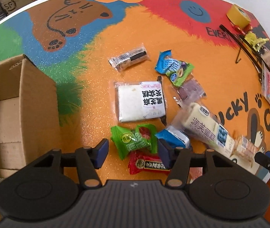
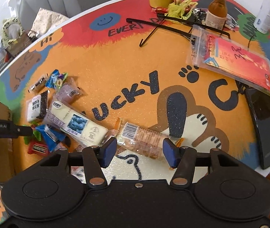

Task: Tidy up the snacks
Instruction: 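Grasp the green packet with the left tool while the right tool grasps the wafer bar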

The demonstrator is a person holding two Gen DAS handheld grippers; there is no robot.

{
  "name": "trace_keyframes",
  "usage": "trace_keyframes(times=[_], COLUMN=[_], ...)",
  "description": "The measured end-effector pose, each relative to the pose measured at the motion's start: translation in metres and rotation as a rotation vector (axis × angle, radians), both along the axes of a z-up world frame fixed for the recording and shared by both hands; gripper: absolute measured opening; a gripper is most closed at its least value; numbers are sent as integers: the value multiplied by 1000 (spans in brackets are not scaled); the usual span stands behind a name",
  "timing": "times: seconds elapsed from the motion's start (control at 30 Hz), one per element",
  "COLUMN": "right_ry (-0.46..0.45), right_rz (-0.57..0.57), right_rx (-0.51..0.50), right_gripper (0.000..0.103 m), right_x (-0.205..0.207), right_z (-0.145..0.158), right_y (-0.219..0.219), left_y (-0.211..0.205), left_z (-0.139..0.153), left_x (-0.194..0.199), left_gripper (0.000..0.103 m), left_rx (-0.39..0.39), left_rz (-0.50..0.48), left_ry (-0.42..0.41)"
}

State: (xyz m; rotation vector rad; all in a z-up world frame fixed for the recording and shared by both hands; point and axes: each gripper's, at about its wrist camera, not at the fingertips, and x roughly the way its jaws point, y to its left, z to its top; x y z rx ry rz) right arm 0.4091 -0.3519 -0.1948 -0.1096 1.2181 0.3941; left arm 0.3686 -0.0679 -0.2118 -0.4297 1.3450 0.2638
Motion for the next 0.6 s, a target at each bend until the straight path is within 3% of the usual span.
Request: trace_keyframes(times=[0.3, 0.43, 0.6], right_ry=[12, -3, 1], right_rz=[100, 137, 159], right_rx=[-53, -73, -84], right_gripper=[60, 78, 79], right_x=[6, 8, 11], right_z=[-20, -23, -29], right_y=[11, 15, 20], left_y=[3, 2, 2], left_z=[-19, -22, -22], left_x=[-1, -4, -5], left_gripper=[56, 44, 35], left_rx=[-15, -18, -4], left_rz=[43, 58, 57], left_ry=[1, -6, -14])
